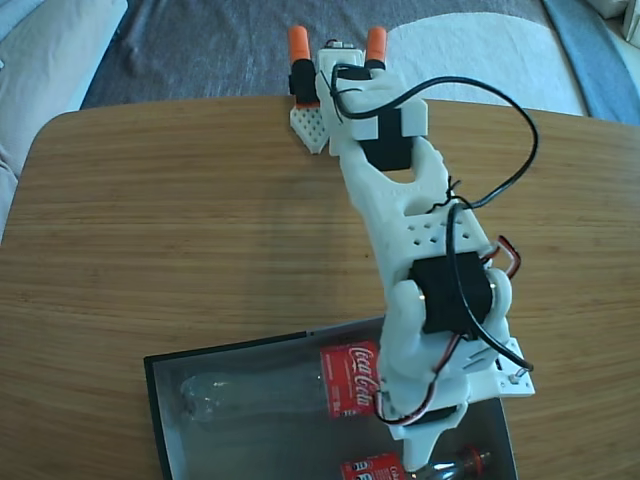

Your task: Grasp the bottles and put them in the box.

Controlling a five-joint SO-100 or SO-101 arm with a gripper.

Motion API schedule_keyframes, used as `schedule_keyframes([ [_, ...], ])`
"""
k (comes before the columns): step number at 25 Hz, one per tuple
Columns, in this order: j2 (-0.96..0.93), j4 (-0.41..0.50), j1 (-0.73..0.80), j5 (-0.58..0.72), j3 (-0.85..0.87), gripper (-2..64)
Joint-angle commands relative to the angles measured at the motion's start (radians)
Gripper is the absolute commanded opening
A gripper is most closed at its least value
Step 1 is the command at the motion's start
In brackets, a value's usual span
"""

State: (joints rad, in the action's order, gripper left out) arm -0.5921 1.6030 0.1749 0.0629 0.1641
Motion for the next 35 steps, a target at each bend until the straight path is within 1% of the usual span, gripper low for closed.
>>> schedule_keyframes([
  [1, -0.133, 0.034, -0.02, 0.006, -0.051, 35.9],
  [3, -0.167, 0.051, -0.031, -0.002, -0.044, 33.2],
  [6, -0.207, 0.055, -0.038, 0.005, -0.044, 24.1],
  [9, -0.239, 0.064, -0.054, 0.006, -0.044, 18.0],
  [13, -0.268, 0.11, -0.058, 0.006, -0.043, 15.9],
  [15, -0.284, 0.11, -0.06, 0.006, -0.035, 15.3],
  [18, -0.344, 0.11, -0.066, 0.005, 0.006, 12.2],
  [25, -0.517, 0.109, -0.087, 0.006, 0.209, 6.6],
  [30, -0.626, 0.107, -0.107, 0.006, 0.344, 0.3],
  [35, -0.741, 0.104, -0.124, 0.006, 0.494, -0.3],
])
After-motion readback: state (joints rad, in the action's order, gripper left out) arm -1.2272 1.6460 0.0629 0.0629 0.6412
